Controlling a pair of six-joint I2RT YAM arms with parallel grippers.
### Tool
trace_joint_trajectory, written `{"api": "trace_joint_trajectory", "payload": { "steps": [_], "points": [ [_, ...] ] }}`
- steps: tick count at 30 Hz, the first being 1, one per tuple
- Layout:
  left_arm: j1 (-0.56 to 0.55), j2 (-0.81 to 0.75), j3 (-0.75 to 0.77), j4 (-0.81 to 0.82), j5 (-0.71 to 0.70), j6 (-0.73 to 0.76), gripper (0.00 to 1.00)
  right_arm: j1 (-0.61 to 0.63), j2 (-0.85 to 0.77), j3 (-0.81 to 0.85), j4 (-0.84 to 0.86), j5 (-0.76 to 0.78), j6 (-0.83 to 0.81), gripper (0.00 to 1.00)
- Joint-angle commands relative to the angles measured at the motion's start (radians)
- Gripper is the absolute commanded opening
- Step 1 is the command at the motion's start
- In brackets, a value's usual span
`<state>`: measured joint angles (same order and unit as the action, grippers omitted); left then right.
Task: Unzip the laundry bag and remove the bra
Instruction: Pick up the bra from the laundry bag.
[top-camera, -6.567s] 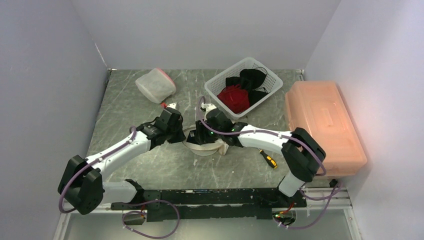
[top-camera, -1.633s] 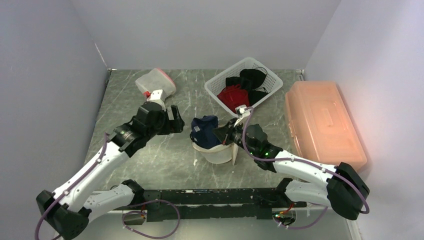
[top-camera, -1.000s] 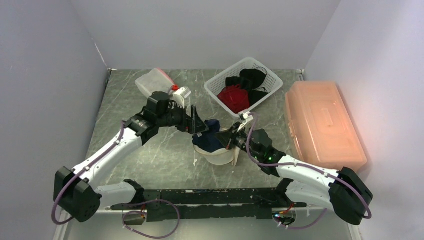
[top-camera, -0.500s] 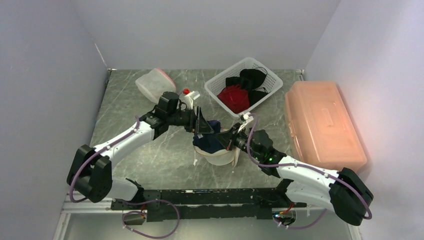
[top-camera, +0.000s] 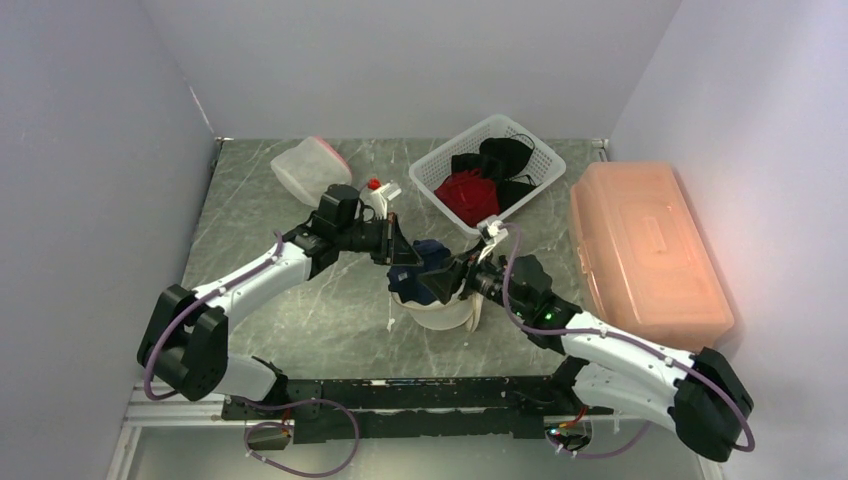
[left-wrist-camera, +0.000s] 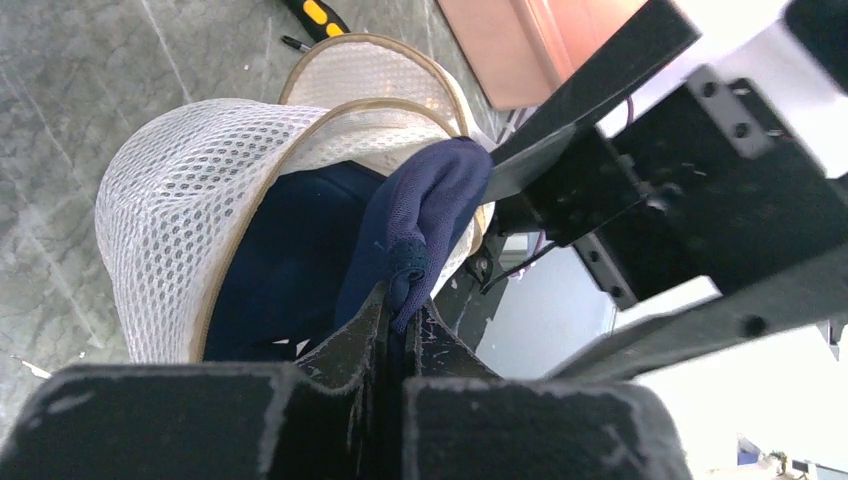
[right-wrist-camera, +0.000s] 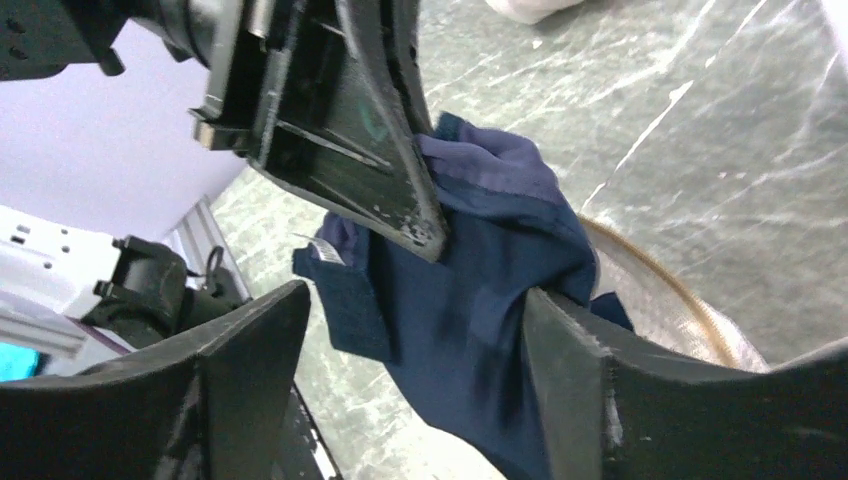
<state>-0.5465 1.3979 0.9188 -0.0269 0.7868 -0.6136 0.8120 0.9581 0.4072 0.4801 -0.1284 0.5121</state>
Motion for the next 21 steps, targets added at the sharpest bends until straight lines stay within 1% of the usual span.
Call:
{"api": "trace_joint_trajectory", "payload": {
  "steps": [1, 2, 6, 10, 14, 21],
  "points": [
    [-0.002, -0.034, 0.008, -0.010, -0.024, 0.022, 0.03, -0.003, -0.075, 0.119, -0.152, -0.029, -0.060, 0.93],
    [-0.002, -0.040, 0.010, -0.013, -0.032, 0.024, 0.03, -0.002, -0.094, 0.132, -0.193, -0.021, -0.070, 0.99],
    [-0.002, -0.059, 0.030, -0.036, -0.057, 0.038, 0.03, -0.002, -0.194, 0.175, -0.329, 0.025, -0.110, 1.00],
    [-0.002, -0.095, 0.062, -0.082, -0.091, 0.083, 0.03, -0.004, -0.281, 0.170, -0.390, 0.102, -0.100, 1.00],
    [-0.001, -0.150, 0.088, -0.114, -0.128, 0.133, 0.03, -0.006, -0.358, 0.123, -0.384, 0.215, -0.042, 1.00],
    [-0.001, -0.236, 0.125, -0.127, -0.182, 0.200, 0.03, -0.013, -0.412, 0.091, -0.376, 0.277, -0.015, 0.97]
  ]
}}
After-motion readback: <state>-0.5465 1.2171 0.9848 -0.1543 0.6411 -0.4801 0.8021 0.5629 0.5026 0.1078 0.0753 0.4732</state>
